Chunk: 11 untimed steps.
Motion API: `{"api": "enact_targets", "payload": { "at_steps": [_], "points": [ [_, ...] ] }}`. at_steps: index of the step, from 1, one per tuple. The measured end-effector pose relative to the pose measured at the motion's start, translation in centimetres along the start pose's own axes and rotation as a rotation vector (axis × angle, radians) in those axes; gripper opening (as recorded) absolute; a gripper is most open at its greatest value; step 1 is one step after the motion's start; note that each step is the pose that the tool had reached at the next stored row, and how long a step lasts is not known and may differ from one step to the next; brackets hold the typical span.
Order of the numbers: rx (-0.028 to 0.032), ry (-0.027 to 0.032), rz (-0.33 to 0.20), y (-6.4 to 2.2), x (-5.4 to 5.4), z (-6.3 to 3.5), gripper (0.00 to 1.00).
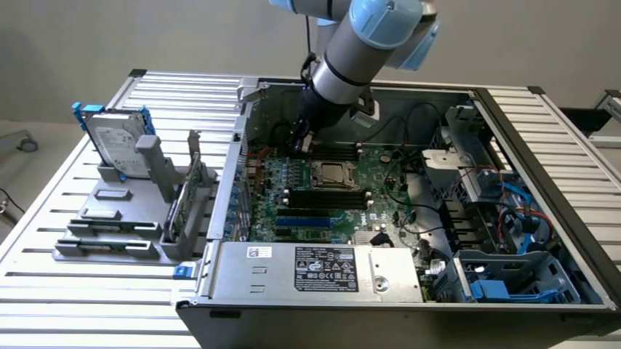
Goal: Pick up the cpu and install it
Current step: 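Close the cpu cover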
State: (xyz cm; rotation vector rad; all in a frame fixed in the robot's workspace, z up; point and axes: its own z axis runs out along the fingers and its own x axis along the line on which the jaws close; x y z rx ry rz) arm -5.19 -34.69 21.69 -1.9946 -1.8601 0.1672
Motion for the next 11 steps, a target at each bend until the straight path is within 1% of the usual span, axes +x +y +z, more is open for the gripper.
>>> {"api": "enact_targets", "payload": {
  "at_steps": [1,2,4,7,9,11],
  "points": [
    [0.0014,0.005,-0.001,-0.08,0.0,-0.01,0.11],
    [0.0027,0.0086,-0.002,-0.17,0.0,-0.01,0.11],
    [0.0055,0.0129,-0.003,-0.38,0.0,0.03,0.11],
    [0.0091,0.0167,-0.004,-0.7,0.0,0.12,0.11],
    [0.0111,0.0175,-0.004,-0.93,-0.1,0.21,0.11],
    [0.0114,0.0172,-0.004,-1.17,-0.1,0.23,0.11]
  ]
}}
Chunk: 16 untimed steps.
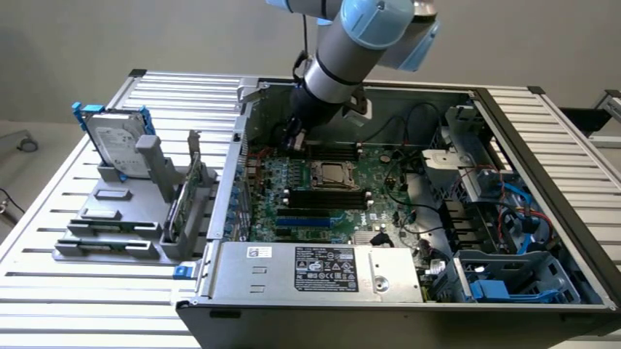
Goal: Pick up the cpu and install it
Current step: 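Close the cpu cover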
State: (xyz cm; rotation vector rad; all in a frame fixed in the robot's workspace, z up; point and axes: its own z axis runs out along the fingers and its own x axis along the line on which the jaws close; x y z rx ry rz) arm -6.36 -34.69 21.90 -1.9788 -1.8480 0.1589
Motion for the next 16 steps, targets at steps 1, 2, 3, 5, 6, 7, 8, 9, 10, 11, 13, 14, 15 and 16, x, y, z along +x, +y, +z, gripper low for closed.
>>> {"api": "enact_targets", "payload": {
  "at_steps": [1,2,3,5,6,7,8,9,10,11,13,14,15,16],
  "points": [
    [0.0,-0.0002,0.0,-0.12,0.0,-0.02,0.11],
    [-0.0004,-0.0008,0.001,-0.23,0.01,-0.02,0.11],
    [-0.0008,-0.0031,0.002,-0.33,0.01,-0.03,0.11],
    [-0.0039,-0.0114,0.008,-0.43,0.01,-0.04,0.11],
    [-0.0084,-0.0172,0.012,-0.45,0.0,-0.04,0.11],
    [-0.015,-0.0257,0.019,-0.45,0.01,-0.03,0.11],
    [-0.0218,-0.0343,0.027,-0.45,0.01,-0.03,0.11],
    [-0.0294,-0.0417,0.034,-0.45,0.0,-0.04,0.11],
    [-0.0394,-0.0473,0.041,-0.45,0.01,-0.04,0.11],
    [-0.0518,-0.0486,0.045,-0.46,0.01,-0.04,0.11],
    [-0.0771,-0.0439,0.051,-0.45,0.06,-0.03,0.11],
    [-0.0881,-0.0412,0.055,-0.45,0.07,-0.02,0.11],
    [-0.098,-0.0387,0.059,-0.45,0.08,-0.02,0.11],
    [-0.1075,-0.036,0.062,-0.45,0.1,-0.01,0.11]
  ]
}}
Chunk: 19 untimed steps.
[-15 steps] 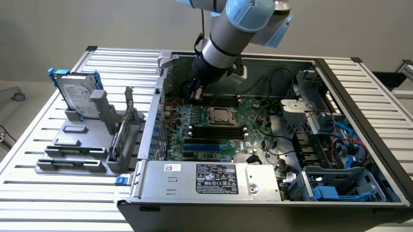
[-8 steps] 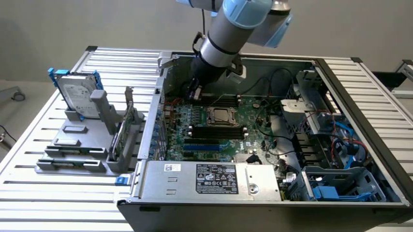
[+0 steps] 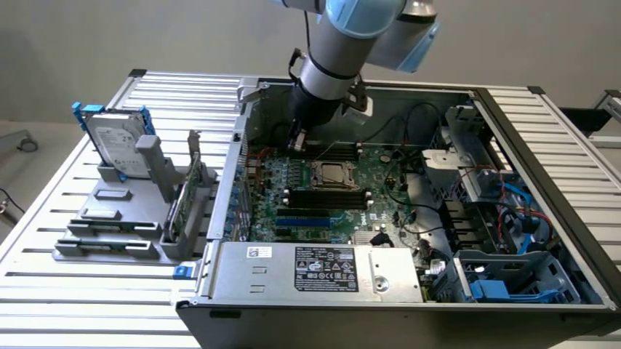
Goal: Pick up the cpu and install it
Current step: 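Close the cpu cover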
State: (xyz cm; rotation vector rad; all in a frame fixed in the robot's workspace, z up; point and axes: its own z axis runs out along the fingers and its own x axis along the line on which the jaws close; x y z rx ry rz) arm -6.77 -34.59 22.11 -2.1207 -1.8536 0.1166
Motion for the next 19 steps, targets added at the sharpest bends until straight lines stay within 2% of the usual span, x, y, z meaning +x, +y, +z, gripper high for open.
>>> {"api": "enact_targets", "payload": {
  "at_steps": [2,5,12,19],
  "points": [
    [-0.0146,0.0059,0.012,0.0,0.02,0.01,0.11],
    [-0.0287,0.0152,0.037,0.0,0.03,0.01,0.11],
    [-0.0573,0.0385,0.105,0.0,0.04,0.01,0.11],
    [-0.0809,0.0623,0.18,0.01,0.04,0.06,0.11]
  ]
}}
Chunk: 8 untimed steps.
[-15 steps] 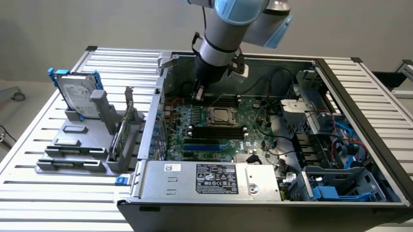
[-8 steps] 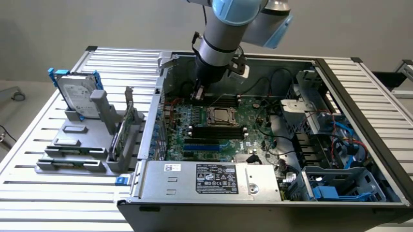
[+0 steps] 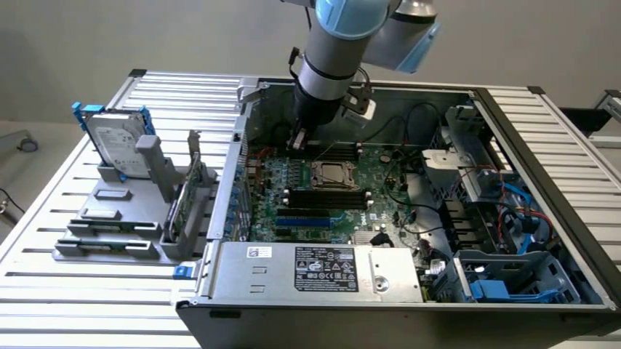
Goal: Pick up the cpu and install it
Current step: 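Close the cpu cover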
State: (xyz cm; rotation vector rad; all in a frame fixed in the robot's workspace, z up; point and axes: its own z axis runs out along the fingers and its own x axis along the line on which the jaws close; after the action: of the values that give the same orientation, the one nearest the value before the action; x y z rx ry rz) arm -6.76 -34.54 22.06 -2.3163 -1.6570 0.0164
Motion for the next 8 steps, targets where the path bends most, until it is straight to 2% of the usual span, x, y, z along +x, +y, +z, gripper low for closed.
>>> {"api": "enact_targets", "payload": {
  "at_steps": [1,5,8],
  "points": [
    [-0.0043,0.0049,0.017,0.01,-0.01,0.05,0.11],
    [-0.0155,0.0173,0.061,0.04,-0.02,0.15,0.11],
    [-0.0269,0.0263,0.085,0.04,-0.02,0.17,0.11]
  ]
}}
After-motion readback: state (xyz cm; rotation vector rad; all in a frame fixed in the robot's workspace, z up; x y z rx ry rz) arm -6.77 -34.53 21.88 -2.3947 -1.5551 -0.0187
